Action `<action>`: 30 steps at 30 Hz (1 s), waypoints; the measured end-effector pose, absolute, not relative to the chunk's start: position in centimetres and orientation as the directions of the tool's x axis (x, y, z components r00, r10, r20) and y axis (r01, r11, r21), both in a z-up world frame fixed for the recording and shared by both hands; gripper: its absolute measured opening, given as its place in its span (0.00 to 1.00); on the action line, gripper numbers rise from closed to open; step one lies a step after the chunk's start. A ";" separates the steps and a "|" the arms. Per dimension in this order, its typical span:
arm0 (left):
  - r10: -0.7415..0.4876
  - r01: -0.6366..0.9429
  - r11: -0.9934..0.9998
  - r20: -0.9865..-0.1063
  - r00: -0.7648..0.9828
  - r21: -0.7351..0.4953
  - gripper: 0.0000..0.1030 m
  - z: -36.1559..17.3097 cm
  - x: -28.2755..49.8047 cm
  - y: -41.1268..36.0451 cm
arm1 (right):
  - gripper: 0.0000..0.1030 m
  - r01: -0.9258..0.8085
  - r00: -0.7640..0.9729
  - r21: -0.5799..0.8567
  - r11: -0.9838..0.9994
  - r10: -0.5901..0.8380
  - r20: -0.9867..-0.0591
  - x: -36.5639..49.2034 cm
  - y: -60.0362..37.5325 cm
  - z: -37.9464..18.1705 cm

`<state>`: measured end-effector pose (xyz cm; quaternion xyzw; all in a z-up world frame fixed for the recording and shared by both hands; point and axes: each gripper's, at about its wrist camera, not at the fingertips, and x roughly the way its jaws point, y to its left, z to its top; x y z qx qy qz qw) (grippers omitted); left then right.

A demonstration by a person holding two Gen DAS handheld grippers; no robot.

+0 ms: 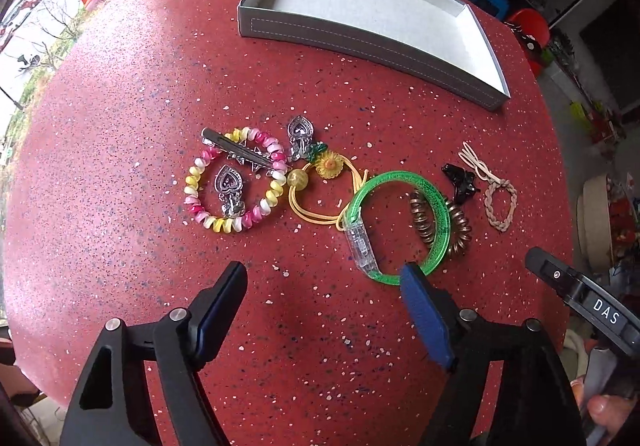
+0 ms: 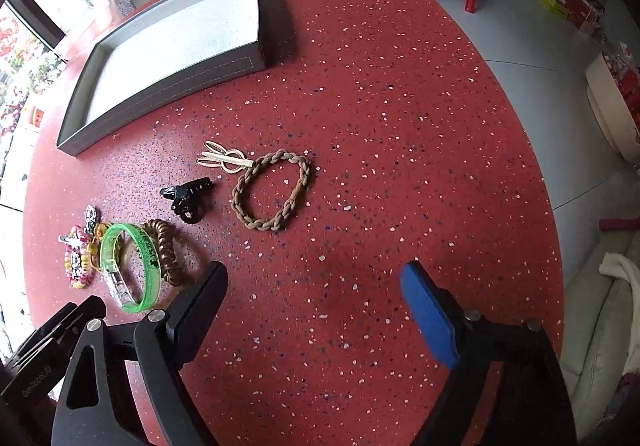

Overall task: Organize jewelry
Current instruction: 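Grasp the green bangle with the left tool while the right tool grasps the braided brown bracelet, then carry the green bangle into the tray with the left tool while the right tool carries the braided bracelet there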

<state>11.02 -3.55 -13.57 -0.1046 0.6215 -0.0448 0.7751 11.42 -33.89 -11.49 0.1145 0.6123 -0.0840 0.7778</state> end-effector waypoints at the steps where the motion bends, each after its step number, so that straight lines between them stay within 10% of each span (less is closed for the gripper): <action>1: -0.197 -0.073 0.973 -0.956 0.217 -0.217 0.89 -14.0 11.3 -3.9 | 0.78 0.269 0.231 0.080 0.960 0.016 -0.973 12.1 -34.0 -12.0; 14: -0.086 -0.108 0.988 -0.967 0.240 -0.115 0.65 -16.0 13.0 -7.4 | 0.53 0.219 0.219 0.003 0.976 -0.047 -0.975 16.0 -32.2 -15.0; 19: -0.075 -0.075 0.993 -0.966 0.246 -0.096 0.28 -16.0 13.4 -8.3 | 0.06 0.186 0.233 0.010 0.983 -0.034 -0.972 15.5 -31.6 -14.9; 30: -0.161 0.026 0.987 -0.951 0.265 -0.160 0.28 -14.1 12.6 -7.6 | 0.06 0.196 0.299 0.142 0.970 0.078 -0.951 13.4 -32.8 -12.4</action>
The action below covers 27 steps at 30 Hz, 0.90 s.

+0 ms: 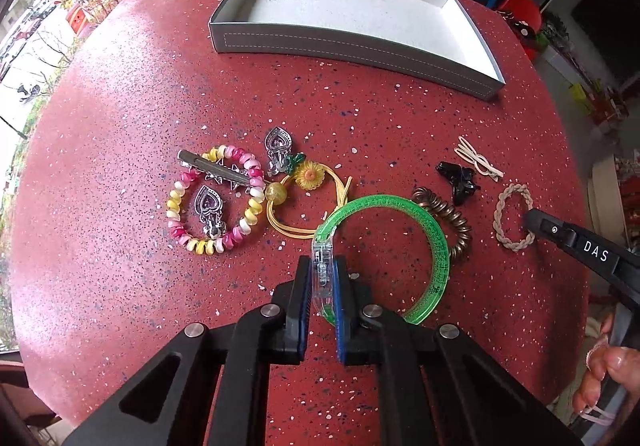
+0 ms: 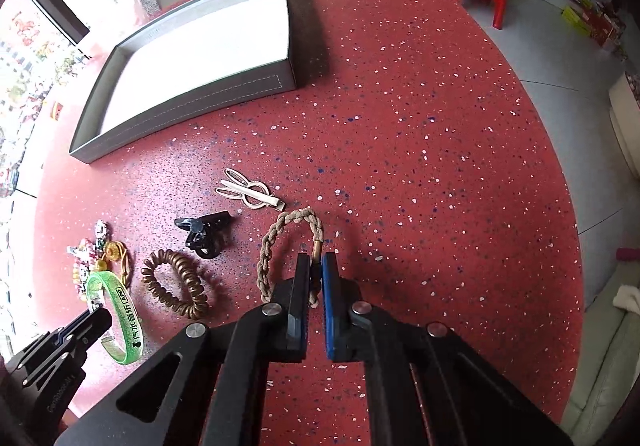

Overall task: Organize jewelry
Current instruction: 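Carry the green bangle into the tray with the left tool while the right tool carries the braided bracelet there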

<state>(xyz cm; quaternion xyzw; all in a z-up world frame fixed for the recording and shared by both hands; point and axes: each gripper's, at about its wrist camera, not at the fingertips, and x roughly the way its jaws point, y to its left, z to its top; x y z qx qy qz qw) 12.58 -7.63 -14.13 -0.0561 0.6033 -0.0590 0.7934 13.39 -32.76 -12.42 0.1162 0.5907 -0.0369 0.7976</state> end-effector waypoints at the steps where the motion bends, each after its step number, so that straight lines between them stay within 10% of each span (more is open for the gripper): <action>1: -0.172 0.032 0.985 -0.948 0.269 -0.170 0.28 -13.8 12.6 -7.5 | 0.06 0.197 0.306 0.152 0.969 0.086 -0.948 13.4 -32.7 -12.1; 27: -0.097 0.046 0.995 -0.901 0.422 -0.086 0.28 -10.2 33.9 -5.8 | 0.06 0.098 0.383 0.307 0.946 0.249 -0.889 31.1 -30.5 -10.0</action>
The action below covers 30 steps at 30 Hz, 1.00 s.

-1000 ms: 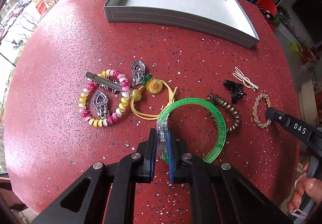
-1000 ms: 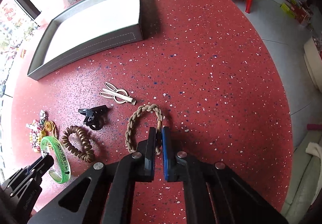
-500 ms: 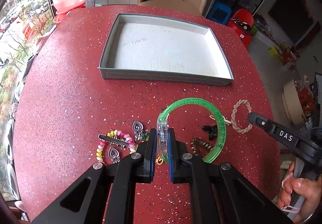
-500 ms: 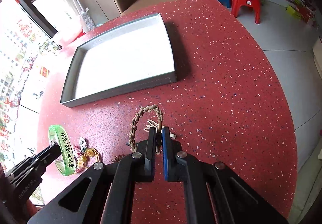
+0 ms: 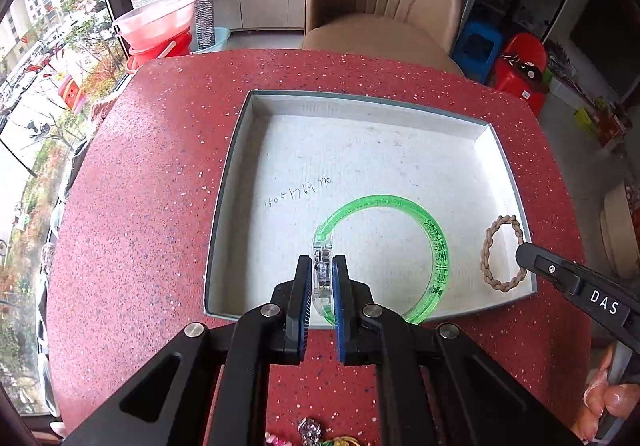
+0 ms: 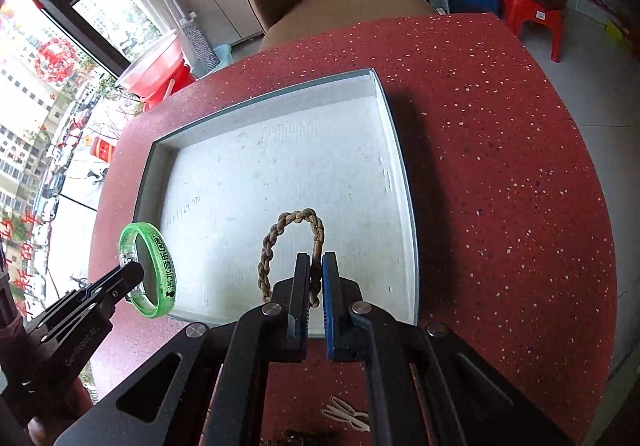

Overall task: Organize jewelry
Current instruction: 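Carry the green bangle into the tray with the left tool while the right tool carries the braided bracelet there, then open the left tool to release the bangle while the right tool releases the braided bracelet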

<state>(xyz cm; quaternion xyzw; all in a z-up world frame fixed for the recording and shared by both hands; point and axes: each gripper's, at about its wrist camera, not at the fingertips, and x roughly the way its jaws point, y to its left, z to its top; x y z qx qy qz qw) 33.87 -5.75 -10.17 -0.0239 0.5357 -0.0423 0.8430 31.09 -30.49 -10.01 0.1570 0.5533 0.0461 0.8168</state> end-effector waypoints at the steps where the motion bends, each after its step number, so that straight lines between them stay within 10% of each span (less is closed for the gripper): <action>1: -0.082 0.042 0.997 -0.905 0.417 -0.072 0.28 -10.7 34.6 -5.8 | 0.06 0.097 0.376 0.303 0.948 0.247 -0.893 31.9 -30.5 -10.5; 14: 0.072 0.093 0.989 -0.919 0.389 0.117 0.28 -15.4 37.7 -7.9 | 0.08 0.076 0.291 0.255 0.964 0.223 -0.930 35.6 -30.2 -14.5; 19: 0.064 0.090 0.990 -0.918 0.391 0.108 0.28 -15.1 37.7 -8.0 | 0.38 0.060 0.297 0.294 0.954 0.264 -0.918 35.6 -30.4 -13.8; 22: 0.047 0.082 0.993 -0.904 0.426 0.090 0.28 -14.1 37.0 -7.7 | 0.39 0.059 0.322 0.339 0.939 0.303 -0.897 34.9 -30.7 -12.9; 24: 0.045 0.081 0.993 -0.893 0.448 0.090 0.49 -13.4 36.6 -7.8 | 0.40 0.061 0.337 0.358 0.932 0.318 -0.886 34.4 -31.0 -12.2; 25: 0.044 0.077 0.993 -0.886 0.461 0.089 0.90 -13.0 36.3 -7.7 | 0.41 0.063 0.345 0.368 0.928 0.326 -0.880 33.8 -31.2 -11.8; 26: 0.047 0.068 0.993 -0.876 0.479 0.091 1.00 -12.5 36.0 -7.6 | 0.41 0.062 0.352 0.380 0.923 0.336 -0.874 33.5 -31.4 -11.4; 30: 0.040 0.083 0.992 -0.851 0.524 0.097 1.00 -10.8 34.9 -7.5 | 0.48 0.056 0.375 0.407 0.912 0.359 -0.855 31.8 -31.7 -9.9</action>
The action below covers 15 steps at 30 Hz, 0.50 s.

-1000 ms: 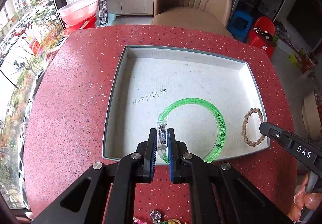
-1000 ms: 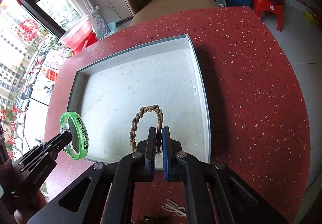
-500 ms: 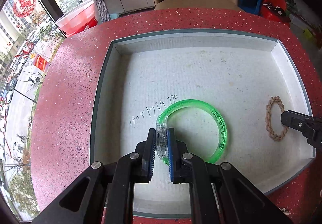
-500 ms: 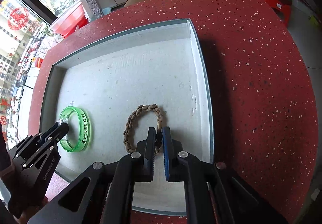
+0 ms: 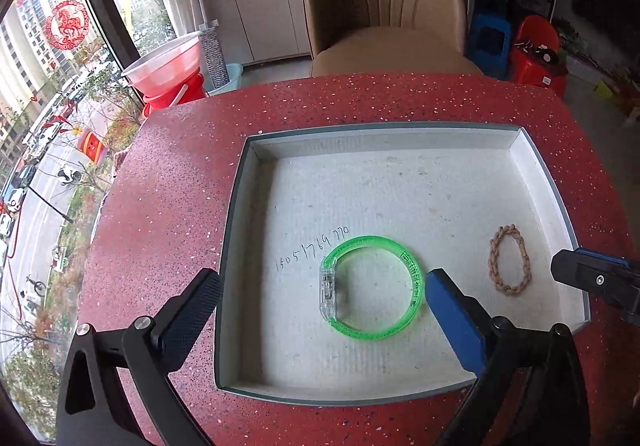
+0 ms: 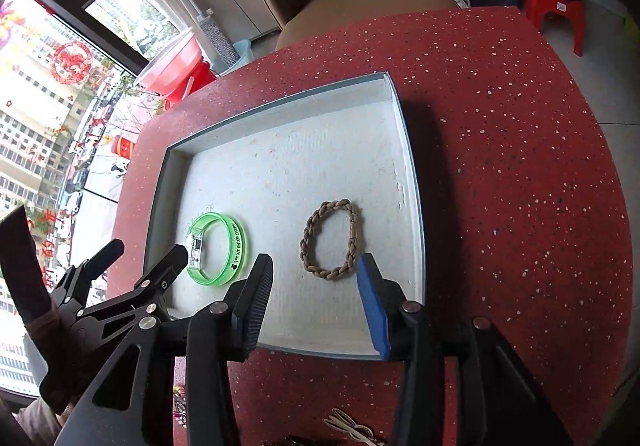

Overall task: Organize jewelry
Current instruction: 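Open the left tool to release the bangle while the right tool releases the braided bracelet, then grasp the pink-and-yellow beaded bracelet with the left tool while the right tool grasps the brown coil hair tie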

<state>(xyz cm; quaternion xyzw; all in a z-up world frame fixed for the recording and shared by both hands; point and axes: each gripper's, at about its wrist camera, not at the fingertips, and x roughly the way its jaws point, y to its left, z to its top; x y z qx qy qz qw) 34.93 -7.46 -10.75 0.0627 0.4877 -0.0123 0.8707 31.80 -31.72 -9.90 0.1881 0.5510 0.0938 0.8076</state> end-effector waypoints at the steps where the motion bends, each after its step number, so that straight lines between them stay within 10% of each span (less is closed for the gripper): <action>1: 0.036 0.084 0.992 -0.848 0.528 0.094 1.00 -10.5 34.4 -7.4 | 0.51 0.056 0.378 0.415 0.908 0.365 -0.851 31.3 -31.8 -9.7; 10: -0.014 0.119 0.992 -0.880 0.474 0.048 1.00 -9.8 29.6 -5.6 | 0.94 0.078 0.399 0.442 0.894 0.378 -0.835 24.7 -32.0 -9.2; 15: -0.041 0.160 0.987 -0.912 0.408 0.027 1.00 -10.7 25.2 -4.2 | 1.00 0.106 0.370 0.406 0.908 0.343 -0.864 19.9 -31.3 -9.4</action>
